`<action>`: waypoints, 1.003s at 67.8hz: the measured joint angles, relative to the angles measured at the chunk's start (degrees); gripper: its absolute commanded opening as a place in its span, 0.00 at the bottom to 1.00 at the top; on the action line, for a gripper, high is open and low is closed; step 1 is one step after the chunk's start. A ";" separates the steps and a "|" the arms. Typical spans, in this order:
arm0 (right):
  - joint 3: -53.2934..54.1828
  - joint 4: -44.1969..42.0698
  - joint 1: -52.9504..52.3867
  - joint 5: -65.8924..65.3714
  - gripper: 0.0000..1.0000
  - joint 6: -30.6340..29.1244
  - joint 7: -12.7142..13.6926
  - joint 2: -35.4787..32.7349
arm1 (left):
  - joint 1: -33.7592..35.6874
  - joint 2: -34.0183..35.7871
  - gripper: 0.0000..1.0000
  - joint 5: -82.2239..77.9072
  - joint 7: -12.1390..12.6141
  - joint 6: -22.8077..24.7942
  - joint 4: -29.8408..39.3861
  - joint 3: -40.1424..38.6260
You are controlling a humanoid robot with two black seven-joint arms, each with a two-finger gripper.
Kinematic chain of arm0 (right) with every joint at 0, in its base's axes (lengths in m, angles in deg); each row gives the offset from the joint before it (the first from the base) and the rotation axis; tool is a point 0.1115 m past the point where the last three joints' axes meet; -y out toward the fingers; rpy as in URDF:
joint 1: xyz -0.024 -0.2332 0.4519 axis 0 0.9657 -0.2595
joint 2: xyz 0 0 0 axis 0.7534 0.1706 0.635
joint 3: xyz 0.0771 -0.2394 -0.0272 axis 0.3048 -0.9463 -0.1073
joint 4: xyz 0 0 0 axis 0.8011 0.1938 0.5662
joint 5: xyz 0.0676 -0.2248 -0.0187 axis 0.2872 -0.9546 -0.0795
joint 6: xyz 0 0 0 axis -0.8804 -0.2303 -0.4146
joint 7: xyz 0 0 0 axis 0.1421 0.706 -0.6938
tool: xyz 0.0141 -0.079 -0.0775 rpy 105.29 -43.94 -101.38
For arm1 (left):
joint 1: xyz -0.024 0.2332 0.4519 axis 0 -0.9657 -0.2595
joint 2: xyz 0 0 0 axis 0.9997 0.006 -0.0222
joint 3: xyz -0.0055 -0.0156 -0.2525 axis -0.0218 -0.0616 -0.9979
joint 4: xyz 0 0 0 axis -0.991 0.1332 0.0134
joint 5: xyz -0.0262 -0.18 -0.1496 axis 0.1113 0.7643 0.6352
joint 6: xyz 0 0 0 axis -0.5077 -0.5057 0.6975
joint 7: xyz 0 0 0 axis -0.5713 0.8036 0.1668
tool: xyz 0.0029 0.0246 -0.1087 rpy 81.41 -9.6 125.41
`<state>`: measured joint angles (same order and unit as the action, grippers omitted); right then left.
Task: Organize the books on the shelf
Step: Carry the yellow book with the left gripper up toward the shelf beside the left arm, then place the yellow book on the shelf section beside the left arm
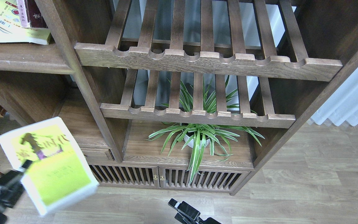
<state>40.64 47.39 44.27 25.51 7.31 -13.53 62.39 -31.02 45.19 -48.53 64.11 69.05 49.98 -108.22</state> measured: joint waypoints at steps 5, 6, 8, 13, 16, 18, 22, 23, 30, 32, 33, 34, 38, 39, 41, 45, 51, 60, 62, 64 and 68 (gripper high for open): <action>0.00 -0.20 0.00 0.03 1.00 0.00 0.00 0.00 | -0.20 1.16 0.07 -0.01 0.36 0.00 1.59 -3.33; 0.01 -0.21 0.00 0.04 1.00 0.00 0.00 0.00 | -0.21 1.35 0.07 -0.01 0.37 0.00 1.80 -3.95; 0.02 -0.26 0.00 0.07 1.00 0.00 0.00 0.00 | -0.21 1.96 0.07 -0.01 0.37 0.00 2.30 -6.78; 0.02 -0.30 0.00 0.08 1.00 0.00 0.00 0.00 | -0.23 2.56 0.08 0.02 0.30 0.00 2.46 -10.05; 0.02 -0.53 -0.02 0.07 1.00 0.00 0.00 0.00 | -0.24 3.36 0.08 0.07 0.24 -0.01 2.47 -13.13; 0.02 -0.77 -0.07 0.08 1.00 0.00 0.01 0.00 | -0.25 3.86 0.08 0.11 0.20 -0.01 2.49 -14.88; 0.01 -1.51 -0.26 0.08 1.00 0.00 0.00 0.00 | -0.21 4.91 0.08 0.13 0.18 -0.01 2.50 -18.31; 0.01 -1.73 -0.30 0.08 1.00 0.00 0.00 0.00 | -0.17 5.17 0.08 0.13 0.19 -0.01 2.50 -19.11; 0.01 -3.05 -0.47 0.08 1.00 0.00 0.01 0.00 | 0.87 6.77 0.09 0.07 0.54 -0.01 2.40 -23.42; 0.01 -3.24 -0.49 0.08 1.00 0.00 0.01 0.00 | 1.46 7.17 0.09 0.02 0.65 -0.01 2.29 -23.93; 0.01 -3.33 -0.50 0.08 1.00 0.00 0.01 0.00 | 1.95 7.41 0.09 -0.03 0.77 -0.01 2.21 -24.15; 0.01 -3.38 -0.50 0.08 1.00 0.00 0.01 0.00 | 2.31 7.56 0.09 -0.06 0.86 -0.01 2.14 -24.25; 0.00 -3.54 -0.54 0.08 1.00 0.00 0.05 0.00 | 4.49 8.21 0.09 -0.35 1.68 -0.01 1.73 -24.60; -0.01 -3.56 -0.55 0.08 1.00 0.00 0.05 0.00 | 5.12 8.34 0.09 -0.48 2.03 -0.01 1.61 -24.65; -0.03 -3.57 -0.58 0.08 1.00 0.00 0.07 0.00 | 6.35 8.50 0.09 -0.83 2.90 -0.01 1.33 -24.70; -0.05 -3.60 -0.66 0.08 1.00 0.00 0.09 0.00 | 9.12 8.68 0.09 -1.83 5.25 -0.01 0.71 -24.71; -0.05 -3.61 -0.88 0.09 1.00 -0.01 0.09 0.00 | 14.24 8.72 0.08 -4.10 9.45 -0.01 -0.81 -24.72; -0.01 -3.55 -0.89 0.09 1.00 -0.01 0.01 0.00 | 24.01 8.73 0.08 -10.66 12.83 -0.02 -3.70 -24.92; 0.01 -3.51 -0.87 0.13 1.00 -0.01 -0.01 0.00 | 25.95 8.78 0.08 -12.58 13.26 -0.02 -4.26 -24.92; 0.02 -3.48 -0.85 0.16 1.00 -0.02 -0.02 0.00 | 28.29 8.83 0.08 -14.98 13.92 -0.02 -4.95 -24.92; 0.04 -3.44 -0.81 0.22 1.00 -0.02 -0.05 0.00 | 32.38 8.85 0.08 -18.84 15.25 -0.02 -6.16 -24.92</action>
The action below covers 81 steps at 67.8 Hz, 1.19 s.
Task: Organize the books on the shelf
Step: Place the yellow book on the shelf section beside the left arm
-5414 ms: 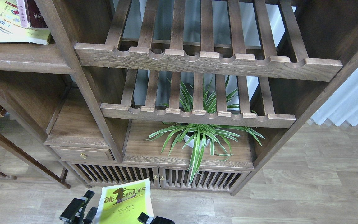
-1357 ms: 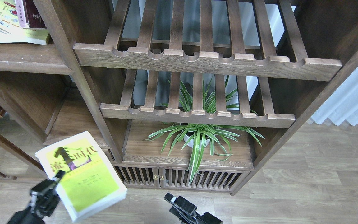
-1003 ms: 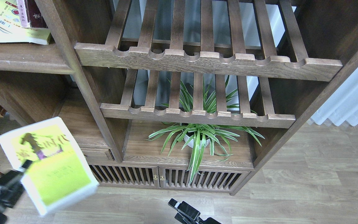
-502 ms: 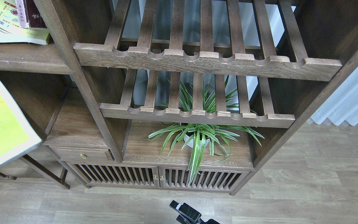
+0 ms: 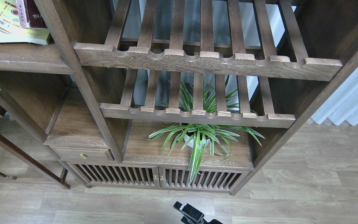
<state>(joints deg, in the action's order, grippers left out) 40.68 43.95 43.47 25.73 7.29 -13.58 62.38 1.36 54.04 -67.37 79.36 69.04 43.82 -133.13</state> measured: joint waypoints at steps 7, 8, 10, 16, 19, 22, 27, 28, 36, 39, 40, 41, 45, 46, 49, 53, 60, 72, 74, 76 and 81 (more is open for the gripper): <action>0.15 0.01 0.05 0.04 1.00 0.00 -0.01 0.00 | 7.08 0.02 0.08 -4.72 1.83 0.00 -2.38 0.07; 0.17 0.01 0.07 0.03 1.00 0.00 -0.02 0.00 | 7.75 0.02 0.08 -5.03 1.91 0.00 -2.61 0.08; 0.20 0.01 0.12 0.04 1.00 0.00 -0.02 0.00 | 9.35 0.02 0.08 -5.67 2.04 0.00 -3.15 0.09; 0.23 0.01 0.27 0.04 1.00 0.00 -0.02 0.00 | 14.64 0.04 0.08 -6.97 2.20 0.00 -5.20 0.38; 0.24 0.02 0.34 0.04 1.00 0.00 -0.03 0.00 | 17.19 0.04 0.08 -7.56 2.24 0.00 -6.44 0.90; 0.25 0.02 0.39 0.04 1.00 0.00 -0.02 0.00 | 19.32 0.04 0.08 -8.30 2.24 0.00 -7.56 1.59; 0.25 0.08 0.42 0.04 1.00 0.00 -0.03 0.00 | 22.45 0.04 0.08 -9.91 2.26 0.00 -9.34 3.08; 0.25 0.10 0.43 0.04 1.00 0.00 -0.03 0.00 | 23.06 0.04 0.08 -10.27 2.26 0.00 -9.68 3.42; 0.25 0.27 0.42 0.04 1.00 0.00 0.01 0.00 | 27.91 0.04 0.08 -13.47 2.26 0.00 -12.93 6.52; 0.26 0.32 0.46 0.05 1.00 0.00 0.01 0.00 | 29.04 0.07 0.08 -14.00 2.26 0.00 -14.06 7.49; 0.26 0.33 0.47 0.04 1.00 0.00 0.01 0.00 | 29.39 0.08 0.08 -14.16 2.26 0.00 -14.46 7.84; 0.26 0.36 0.51 0.04 1.00 0.00 0.01 0.00 | 29.65 0.08 0.08 -14.28 2.26 0.00 -14.76 8.11; 0.26 0.41 0.63 0.04 1.00 0.00 0.02 0.00 | 31.38 0.09 0.08 -14.95 2.26 0.00 -16.30 9.63; 0.26 0.42 0.65 0.04 1.00 0.00 0.02 0.00 | 31.85 0.09 0.08 -15.13 2.26 0.00 -16.65 10.01; 0.27 0.44 0.69 0.04 1.00 0.00 0.03 0.00 | 33.16 0.16 0.08 -15.67 2.26 0.00 -17.64 10.98; 0.31 0.45 0.73 0.06 1.00 0.00 0.02 0.00 | 35.29 0.30 0.08 -16.64 2.26 0.00 -19.35 12.58; 0.34 0.53 0.91 0.10 1.00 0.00 -0.01 0.00 | 39.38 1.10 0.08 -18.22 2.26 0.00 -22.17 15.43; 0.39 0.55 1.54 0.10 1.00 0.00 -0.03 0.00 | 47.06 2.35 0.08 -20.40 2.26 0.00 -27.48 22.23; 0.40 0.55 1.76 0.10 1.00 0.00 -0.03 0.00 | 48.03 2.40 0.08 -20.63 2.26 0.00 -28.24 23.33; 0.41 0.55 1.99 0.09 1.00 0.00 -0.03 0.00 | 48.91 2.46 0.08 -20.78 2.26 0.00 -28.82 24.19; 0.47 0.55 2.55 0.10 1.00 0.01 -0.04 0.00 | 52.48 2.66 0.08 -21.58 2.26 0.00 -31.02 27.03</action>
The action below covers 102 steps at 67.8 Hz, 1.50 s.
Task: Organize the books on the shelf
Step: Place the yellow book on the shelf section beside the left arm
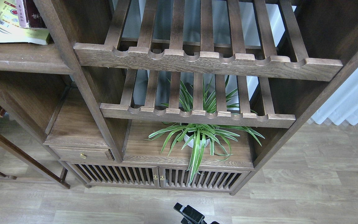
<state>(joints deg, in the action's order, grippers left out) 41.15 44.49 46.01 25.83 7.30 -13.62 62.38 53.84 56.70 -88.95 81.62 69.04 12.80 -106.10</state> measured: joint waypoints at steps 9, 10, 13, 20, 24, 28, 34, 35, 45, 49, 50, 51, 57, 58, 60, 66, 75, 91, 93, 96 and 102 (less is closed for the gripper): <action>0.04 0.00 0.31 0.00 1.00 0.01 0.00 0.00 | 3.64 0.08 0.08 -0.85 0.00 0.00 -2.68 3.50; 0.04 0.00 0.32 0.01 1.00 0.01 0.00 0.01 | 4.04 0.08 0.08 -0.90 0.00 0.00 -2.99 3.93; 0.04 0.00 0.36 0.01 1.00 0.02 0.00 0.00 | 5.11 0.09 0.08 -1.00 0.00 0.00 -3.67 5.17; 0.04 0.00 0.37 0.03 1.00 0.02 0.00 0.00 | 6.75 0.08 0.08 -1.06 0.00 0.00 -4.54 7.42; 0.04 0.00 0.38 0.05 1.00 0.01 0.00 0.00 | 7.65 0.09 0.09 -1.11 0.00 0.00 -4.91 8.60; 0.04 0.00 0.38 0.09 1.00 0.01 0.00 0.00 | 8.15 0.08 0.09 -1.12 0.00 0.00 -5.16 9.60; 0.04 0.00 0.38 0.11 1.00 0.01 0.00 0.00 | 8.76 0.08 0.09 -1.12 0.00 0.00 -5.40 11.07; 0.04 0.00 0.38 0.11 1.00 0.01 0.00 0.00 | 8.90 0.09 0.09 -1.12 0.00 0.00 -5.49 11.43; 0.04 0.00 0.46 0.12 1.00 0.01 -0.19 0.00 | 9.84 0.09 0.12 -1.12 0.00 0.00 -6.59 13.54; 0.04 0.00 0.55 0.12 1.00 0.01 -0.21 0.00 | 9.90 0.09 0.15 -1.12 0.00 0.00 -6.82 13.67; 0.04 0.00 0.61 0.12 1.00 0.01 -0.22 0.00 | 9.91 0.09 0.17 -1.12 0.00 0.00 -6.93 13.70; 0.04 0.00 0.67 0.12 1.00 0.01 -0.23 0.00 | 9.91 0.09 0.19 -1.12 0.00 0.00 -7.03 13.74; 0.04 -0.01 0.94 0.12 1.00 0.01 -0.23 0.00 | 9.90 -0.10 0.30 -1.05 0.00 0.00 -7.38 13.85; 0.04 -0.01 0.94 0.12 1.00 0.01 -0.24 0.00 | 9.90 -0.21 0.31 -0.97 0.00 0.00 -7.39 13.85; 0.04 -0.01 0.94 0.12 1.00 0.01 -0.25 0.00 | 9.88 -0.39 0.32 -0.83 0.00 0.00 -7.40 13.85; 0.06 -0.01 0.94 0.12 1.00 0.01 -0.26 0.00 | 9.39 -0.65 0.35 -0.44 -0.01 0.01 -7.20 13.46; 0.12 -0.01 0.92 0.12 1.00 0.01 -0.27 0.00 | 8.48 -0.45 0.40 0.12 -0.01 0.00 -6.84 12.33; 0.13 -0.01 0.66 0.12 1.00 0.01 -0.27 0.00 | 6.22 -0.27 0.41 0.71 -0.01 0.00 -4.54 9.05; 0.13 -0.01 0.67 0.12 1.00 0.00 -0.27 0.00 | 4.25 -0.27 0.41 1.33 -0.01 0.00 -2.73 7.73; 0.15 -0.01 0.71 0.12 1.00 -0.01 -0.27 0.00 | 3.09 -0.25 0.41 1.80 -0.01 0.00 -1.60 7.11; 0.18 -0.01 0.70 0.12 1.00 -0.01 -0.27 0.00 | -1.32 -0.24 0.45 2.89 -0.01 0.00 2.59 4.75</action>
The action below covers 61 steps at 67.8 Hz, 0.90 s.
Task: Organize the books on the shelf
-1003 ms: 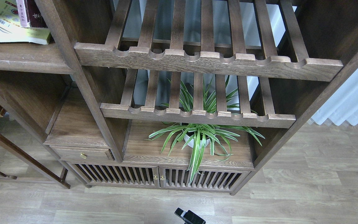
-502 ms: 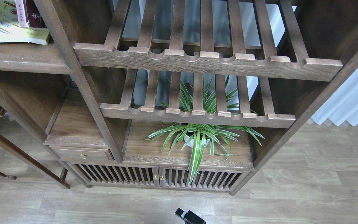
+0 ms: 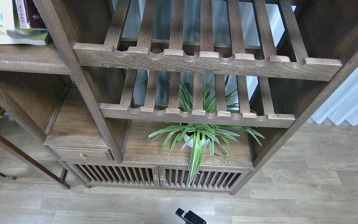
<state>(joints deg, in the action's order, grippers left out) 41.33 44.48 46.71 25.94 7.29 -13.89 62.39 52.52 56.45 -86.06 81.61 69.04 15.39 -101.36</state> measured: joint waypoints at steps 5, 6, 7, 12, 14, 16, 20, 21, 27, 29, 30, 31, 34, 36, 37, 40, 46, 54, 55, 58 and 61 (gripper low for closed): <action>-0.01 0.00 -0.20 -0.02 1.00 0.00 0.02 0.00 | -4.50 0.00 0.52 0.37 0.00 0.00 4.25 -3.06; -0.01 0.00 -0.24 -0.03 1.00 0.00 0.02 0.00 | -5.19 0.00 0.53 0.40 0.00 0.00 4.87 -3.53; -0.01 0.00 -0.32 -0.02 1.00 0.00 0.03 0.00 | -6.17 0.00 0.53 0.44 0.00 0.00 5.77 -4.23; -0.04 0.19 -0.50 -0.08 1.00 0.00 0.08 0.00 | -11.05 -0.06 0.55 0.71 0.00 0.00 10.06 -7.58; -0.04 0.39 -0.54 -0.07 1.00 0.00 0.09 0.00 | -12.63 -0.14 0.55 0.95 0.00 0.00 11.39 -8.62; -0.05 0.57 -0.58 -0.08 1.00 0.00 0.10 0.00 | -14.36 -0.23 0.55 1.32 0.00 0.00 12.76 -9.70; -0.10 0.90 -0.69 -0.08 1.00 0.00 0.13 0.00 | -17.38 -0.30 0.56 2.26 0.00 0.00 14.77 -11.31; -0.12 0.95 -0.74 -0.10 1.00 0.00 0.15 0.00 | -18.18 -0.32 0.57 2.56 0.00 0.00 15.24 -11.67; -0.19 1.10 -1.18 -0.09 1.00 0.00 0.18 0.00 | -22.85 -0.51 0.61 4.40 0.00 0.00 17.72 -13.57; -0.20 1.13 -1.34 -0.09 1.00 0.00 0.18 0.00 | -24.27 -0.69 0.62 4.92 0.00 0.00 18.50 -14.10; -0.20 1.16 -1.44 -0.09 1.00 0.00 0.18 0.00 | -24.81 -0.79 0.63 5.10 0.00 0.00 18.80 -14.30; -0.20 1.18 -1.50 -0.10 1.00 0.00 0.18 0.00 | -25.64 -0.97 0.64 5.36 0.00 0.00 19.26 -14.59; -0.20 1.29 -1.72 -0.09 1.00 0.00 0.18 0.00 | -27.75 -1.68 0.67 5.88 0.00 0.00 20.48 -15.35; -0.19 1.70 -2.17 -0.10 1.00 0.00 0.20 -0.01 | -30.78 -3.55 0.70 6.34 0.00 0.00 22.27 -16.56; -0.19 1.77 -2.24 -0.09 1.00 0.00 0.19 0.00 | -31.41 -4.01 0.71 6.40 0.00 0.00 22.62 -16.80; -0.15 2.06 -2.48 -0.09 1.00 0.00 0.19 0.00 | -32.62 -4.99 0.72 6.49 0.00 0.00 23.36 -17.30; -0.21 3.44 -3.35 -0.07 1.00 0.02 0.23 0.01 | -36.81 -9.09 0.74 6.58 0.02 0.00 26.20 -18.82; -0.30 5.56 -4.06 -0.09 1.00 0.02 0.28 0.00 | -41.63 -13.59 0.75 6.59 0.02 0.00 28.59 -19.98; -0.27 5.89 -4.13 -0.08 1.00 0.02 0.28 0.00 | -42.26 -14.19 0.75 6.59 0.02 0.00 28.86 -20.09; -0.22 6.70 -4.25 -0.09 1.00 0.02 0.28 0.00 | -43.87 -15.74 0.75 6.59 0.02 0.00 29.49 -20.42; -0.19 7.45 -4.39 -0.09 1.00 0.02 0.29 0.00 | -45.35 -17.37 0.75 6.59 0.02 0.00 29.94 -20.73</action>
<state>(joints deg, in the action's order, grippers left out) 41.14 51.93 42.33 25.85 7.31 -13.60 62.39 7.16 39.08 -79.47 81.62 69.04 45.32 -122.09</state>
